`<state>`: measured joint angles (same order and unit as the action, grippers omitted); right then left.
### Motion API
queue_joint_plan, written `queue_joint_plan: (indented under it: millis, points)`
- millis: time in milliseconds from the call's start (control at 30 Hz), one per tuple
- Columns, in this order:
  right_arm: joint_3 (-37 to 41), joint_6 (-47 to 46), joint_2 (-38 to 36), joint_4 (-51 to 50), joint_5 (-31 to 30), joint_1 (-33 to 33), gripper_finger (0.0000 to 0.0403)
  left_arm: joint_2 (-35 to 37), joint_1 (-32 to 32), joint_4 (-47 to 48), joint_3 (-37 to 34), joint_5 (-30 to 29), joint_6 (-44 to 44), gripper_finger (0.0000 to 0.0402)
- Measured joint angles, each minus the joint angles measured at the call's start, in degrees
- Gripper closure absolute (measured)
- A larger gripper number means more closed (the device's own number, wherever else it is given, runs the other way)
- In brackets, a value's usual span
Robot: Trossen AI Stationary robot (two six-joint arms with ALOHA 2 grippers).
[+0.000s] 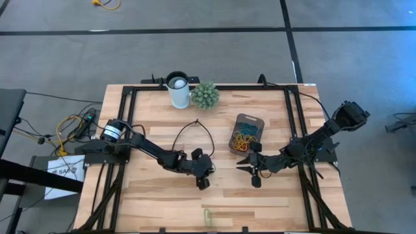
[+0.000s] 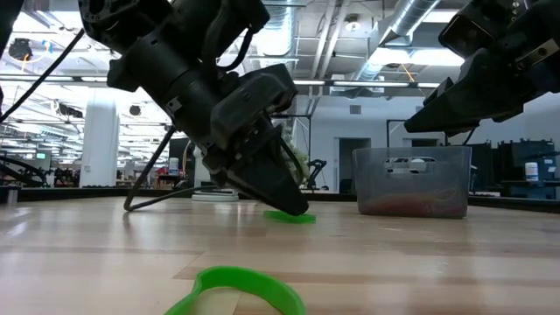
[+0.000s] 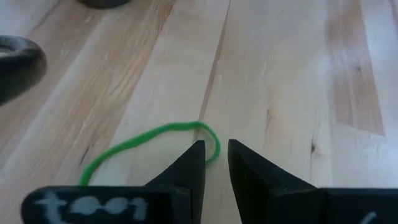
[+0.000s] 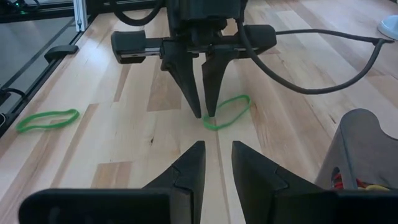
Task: Pick and place items into bin
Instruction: Put the green rubber band into the black bin
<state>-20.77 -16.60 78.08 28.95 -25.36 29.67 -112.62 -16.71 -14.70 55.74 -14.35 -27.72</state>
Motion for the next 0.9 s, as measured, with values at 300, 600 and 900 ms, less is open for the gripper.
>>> queue_joint_plan:
  millis: [300,600,900]
  points:
    - [0.0,0.0,0.0,-0.2,0.0,0.0,0.0330,0.0,0.0,-0.7,0.0,0.1,0.2,0.0342]
    - [0.0,0.0,0.0,-0.2,0.0,0.0,0.0330,0.0,-0.9,-0.7,0.0,0.2,2.5,0.0342]
    - [0.2,-0.4,0.0,-0.2,0.0,0.0,0.0330,-5.3,-1.5,-7.3,1.4,-0.5,6.8,0.0342]
